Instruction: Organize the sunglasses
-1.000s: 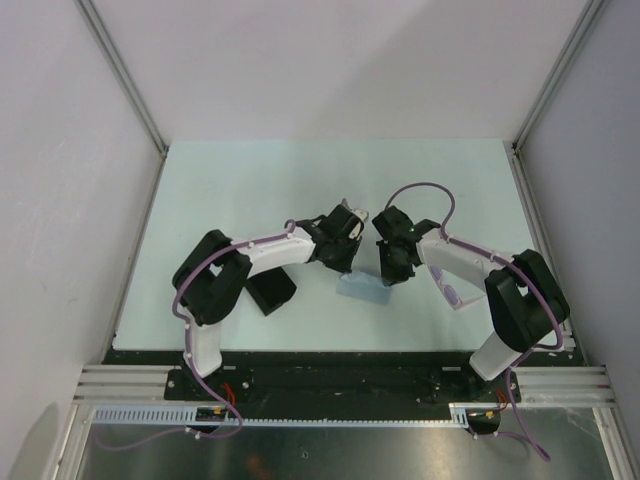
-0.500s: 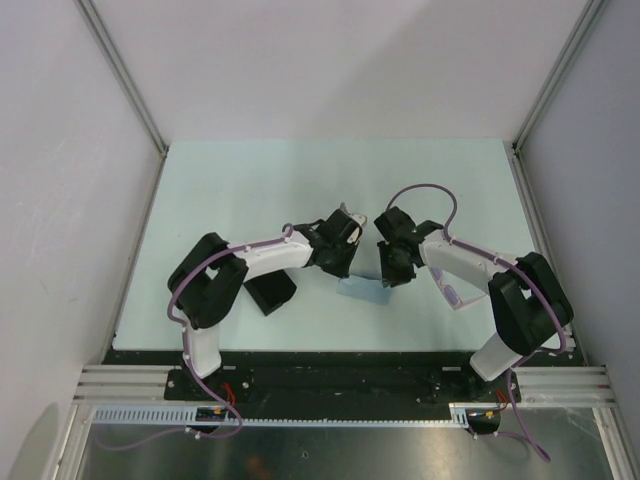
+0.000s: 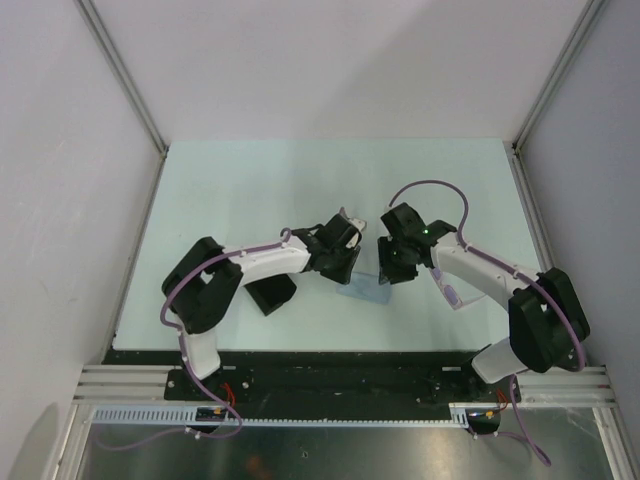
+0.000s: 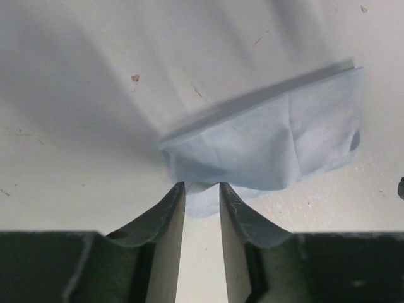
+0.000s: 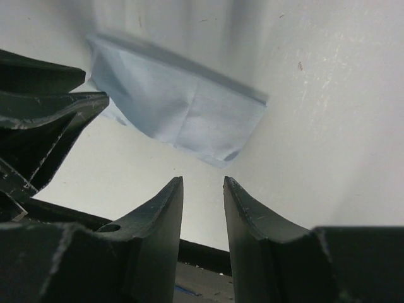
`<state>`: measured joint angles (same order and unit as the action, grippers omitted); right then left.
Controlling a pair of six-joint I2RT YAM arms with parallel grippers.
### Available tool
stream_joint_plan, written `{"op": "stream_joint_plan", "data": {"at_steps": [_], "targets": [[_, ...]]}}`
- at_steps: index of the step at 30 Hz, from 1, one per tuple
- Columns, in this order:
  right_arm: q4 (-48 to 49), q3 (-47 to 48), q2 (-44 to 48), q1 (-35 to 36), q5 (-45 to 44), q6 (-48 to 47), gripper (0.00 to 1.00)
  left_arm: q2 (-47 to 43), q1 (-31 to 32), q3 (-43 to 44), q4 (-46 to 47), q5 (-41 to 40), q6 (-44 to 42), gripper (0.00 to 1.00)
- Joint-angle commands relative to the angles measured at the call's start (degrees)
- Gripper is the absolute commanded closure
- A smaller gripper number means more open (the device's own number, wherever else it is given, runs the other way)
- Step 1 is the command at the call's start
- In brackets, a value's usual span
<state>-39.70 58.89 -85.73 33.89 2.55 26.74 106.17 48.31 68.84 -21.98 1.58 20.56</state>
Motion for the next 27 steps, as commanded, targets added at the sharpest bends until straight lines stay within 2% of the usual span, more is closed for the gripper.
{"op": "stream_joint_plan", "data": {"at_steps": [1,9,12,18,21,25,26,27], "targets": [[-0.9,-0.1,2.2,-1.4,0.6,0.5,0.62,-4.5,0.6,-1.3,0.7,-1.3,1.1,0.63],[0.2,-0.1,1.6,-1.6,-0.3,1.5,0.62,-7.7,0.6,-3.8,0.6,-1.5,1.9,0.56],[0.9,-0.1,2.2,-1.5,-1.3,2.1,0.61,-11.6,0.6,-5.5,0.4,-4.6,2.4,0.54],[3.4,-0.3,3.0,1.2,-2.5,1.9,0.59,-26.5,-1.1,-11.8,-1.7,-11.1,4.1,0.46],[4.8,-0.4,2.3,3.2,-4.4,2.0,0.59,-34.0,-5.1,-16.1,-4.9,-14.4,7.6,0.43],[6.4,-0.4,0.3,4.8,-5.0,2.8,0.6,-43.1,-10.6,-21.5,-9.2,-18.9,13.3,0.43],[6.9,-0.4,-0.3,5.0,-4.9,3.0,0.6,-44.5,-12.7,-22.3,-10.3,-19.7,14.2,0.46],[7.3,-0.4,-0.7,5.1,-5.0,3.3,0.6,-47.3,-13.8,-23.8,-12.4,-20.4,16.0,0.53]]}}
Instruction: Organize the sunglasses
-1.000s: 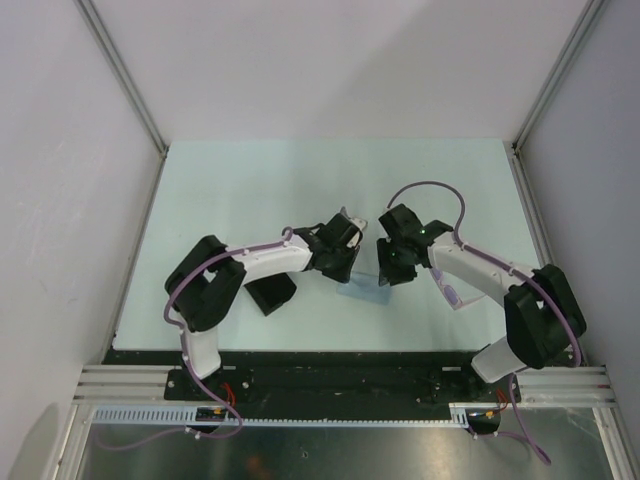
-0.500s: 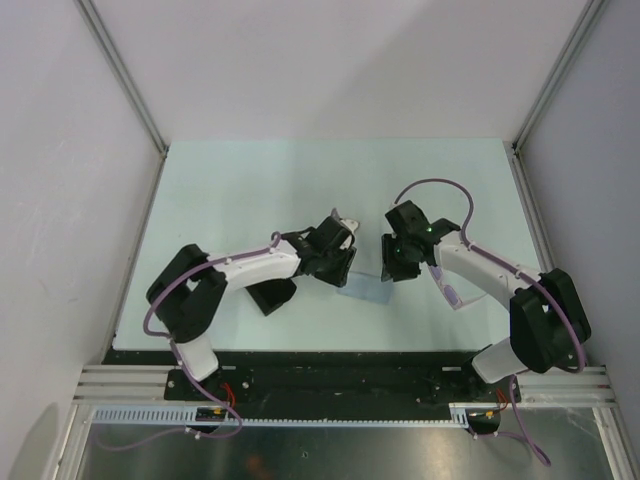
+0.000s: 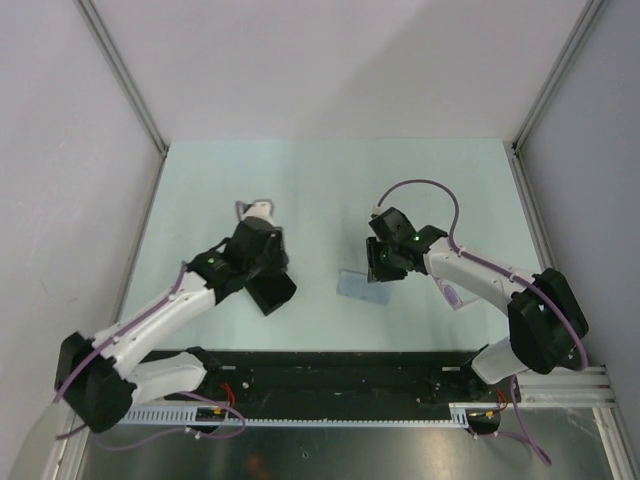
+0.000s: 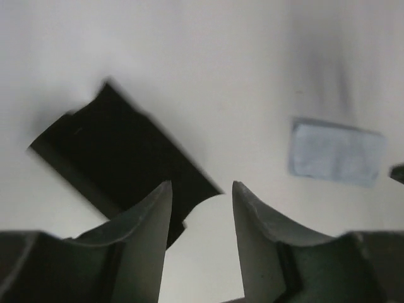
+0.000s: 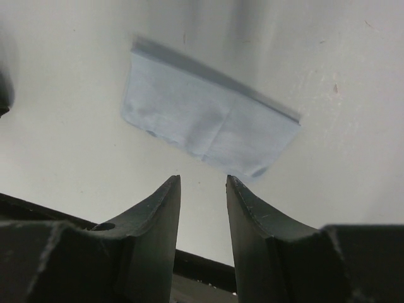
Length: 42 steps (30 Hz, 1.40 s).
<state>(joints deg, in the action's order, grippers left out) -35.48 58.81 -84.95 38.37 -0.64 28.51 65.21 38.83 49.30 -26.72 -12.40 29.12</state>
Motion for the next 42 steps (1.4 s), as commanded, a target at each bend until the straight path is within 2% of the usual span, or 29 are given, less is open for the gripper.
{"op": "stream_joint_plan", "data": {"at_steps": [1,5,6,9,12,18,31,38,40,42], "targets": [[3.2,-0.3,-1.7,0.7,-1.9,1.8,0.6,-7.3,-5.9,-5.0,-8.5,-6.8,8.1,0.57],[4.1,-0.4,-2.8,0.7,-1.5,2.1,0.6,-9.0,-8.2,-8.3,-13.3,-7.7,11.4,0.73],[4.2,-0.4,-2.9,0.6,-1.4,2.2,0.6,-8.9,-8.4,-8.9,-15.3,-7.9,12.9,0.81],[4.2,-0.4,-3.2,0.7,-1.4,2.2,0.6,-7.6,-9.0,-11.0,-17.1,-8.1,15.0,0.95],[3.9,-0.4,-3.3,0.7,-1.6,2.2,0.6,-5.5,-9.2,-13.0,-17.2,-6.7,17.3,0.99],[3.2,-0.4,-2.9,0.6,-2.4,2.1,0.6,1.0,-9.2,-13.1,-16.8,-4.9,18.7,1.0],[3.8,-1.3,-2.0,-0.9,-2.3,2.5,0.6,7.4,-9.0,-9.8,-9.4,1.4,11.0,0.99],[3.6,-1.3,-1.0,-2.3,-2.5,2.5,0.6,8.0,-7.0,-9.8,-1.1,10.6,3.8,0.94],[3.5,-1.2,-1.0,-2.4,-2.7,2.7,0.6,7.0,-6.8,-9.7,0.8,14.3,2.4,0.9],[3.6,-1.2,-0.9,-2.5,-2.6,2.7,0.6,5.7,-6.7,-9.3,0.7,13.9,0.8,0.86]]}}
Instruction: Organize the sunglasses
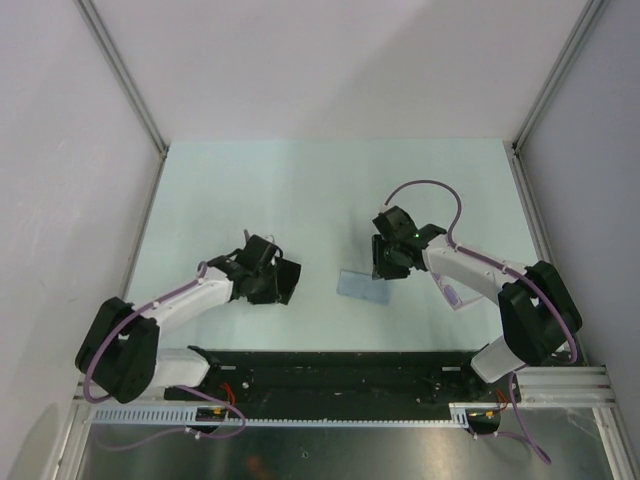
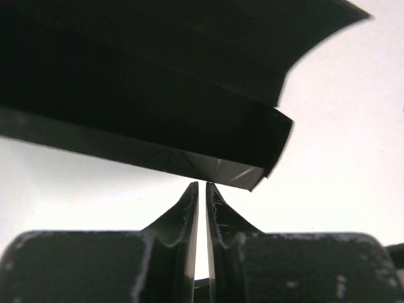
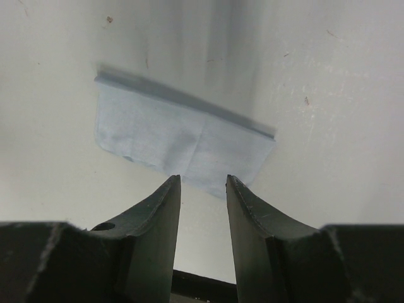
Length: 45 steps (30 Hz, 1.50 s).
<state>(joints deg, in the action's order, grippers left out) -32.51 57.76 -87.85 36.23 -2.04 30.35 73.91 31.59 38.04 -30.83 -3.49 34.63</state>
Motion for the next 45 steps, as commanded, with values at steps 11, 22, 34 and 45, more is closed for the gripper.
{"op": "stream_joint_plan", "data": {"at_steps": [11,22,34,45], "targets": [[1.4,-0.2,1.9,-0.9,-0.8,1.4,0.59,-12.5,-1.0,1.6,0.3,-9.2,4.4,0.12],[0.6,-0.3,2.4,-1.2,-1.3,1.0,0.59,-4.4,-4.2,3.9,-1.3,-12.8,15.7,0.13],[0.2,-1.5,4.4,-1.8,-2.1,0.7,0.59,3.3,-6.1,6.1,2.0,-6.5,5.5,0.3],[1.2,-3.4,5.7,-2.7,-1.5,0.8,0.59,8.9,-6.0,12.2,2.5,0.0,-12.2,0.58]]}}
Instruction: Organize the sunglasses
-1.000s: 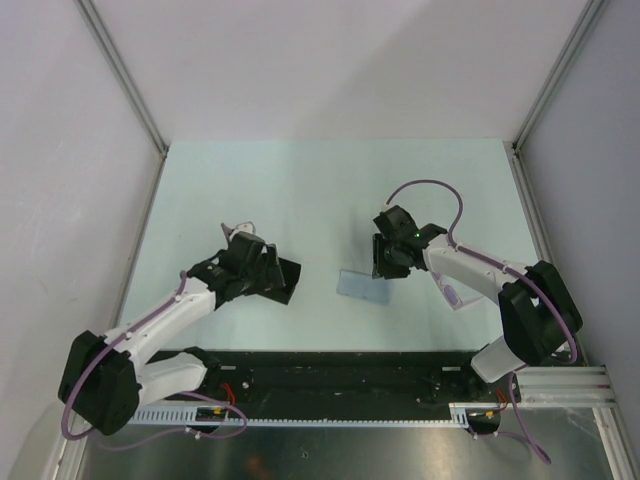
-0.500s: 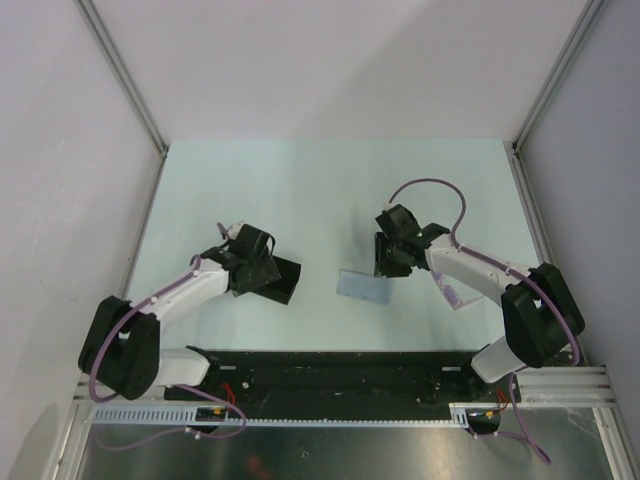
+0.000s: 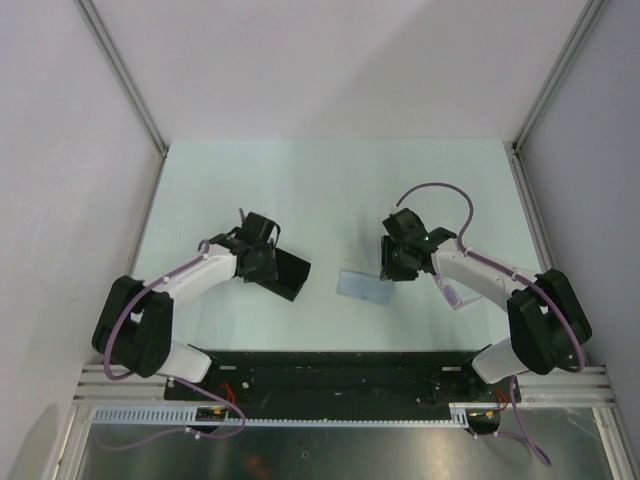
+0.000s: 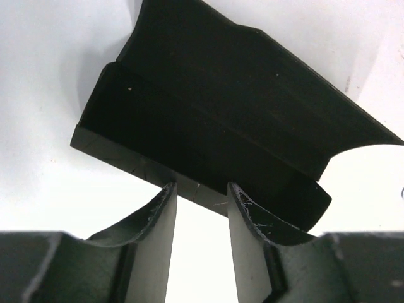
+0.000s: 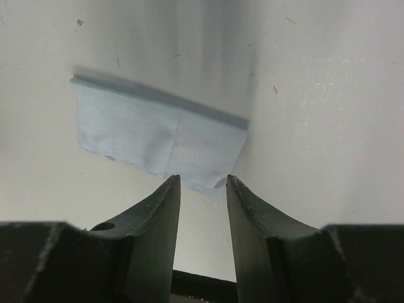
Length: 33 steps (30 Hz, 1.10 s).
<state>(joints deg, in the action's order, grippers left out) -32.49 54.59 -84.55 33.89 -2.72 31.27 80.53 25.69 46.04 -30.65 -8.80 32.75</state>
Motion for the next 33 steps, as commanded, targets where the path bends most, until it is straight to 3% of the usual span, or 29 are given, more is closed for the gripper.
{"op": "stream_joint_plan", "data": {"at_steps": [1,6,12,17,21,26,33], "targets": [[1.3,-0.3,2.5,-0.4,-0.7,-0.2,0.59,3.6,-0.1,5.4,2.4,5.9,-11.8,0.6],[1.3,-0.5,3.1,-0.9,-0.6,-0.2,0.59,5.2,-0.1,7.3,2.5,4.1,-19.6,0.76],[1.2,-0.6,3.3,-1.4,-0.4,-0.3,0.59,6.4,-0.1,11.7,2.8,6.6,-23.1,0.72],[0.9,-1.1,4.3,-2.3,-0.7,-0.2,0.59,4.1,2.3,12.8,5.1,13.5,-15.4,0.64],[0.8,-1.2,4.6,-3.0,-0.4,-0.2,0.59,6.9,6.6,12.9,5.8,9.0,-8.2,0.67],[0.3,-1.2,4.9,-3.4,-0.1,-0.8,0.59,12.3,11.0,13.3,6.0,9.0,-6.2,0.73],[0.0,-1.9,5.9,-3.9,0.2,-1.5,0.59,9.3,12.3,7.7,5.9,6.7,-3.9,0.75]]}}
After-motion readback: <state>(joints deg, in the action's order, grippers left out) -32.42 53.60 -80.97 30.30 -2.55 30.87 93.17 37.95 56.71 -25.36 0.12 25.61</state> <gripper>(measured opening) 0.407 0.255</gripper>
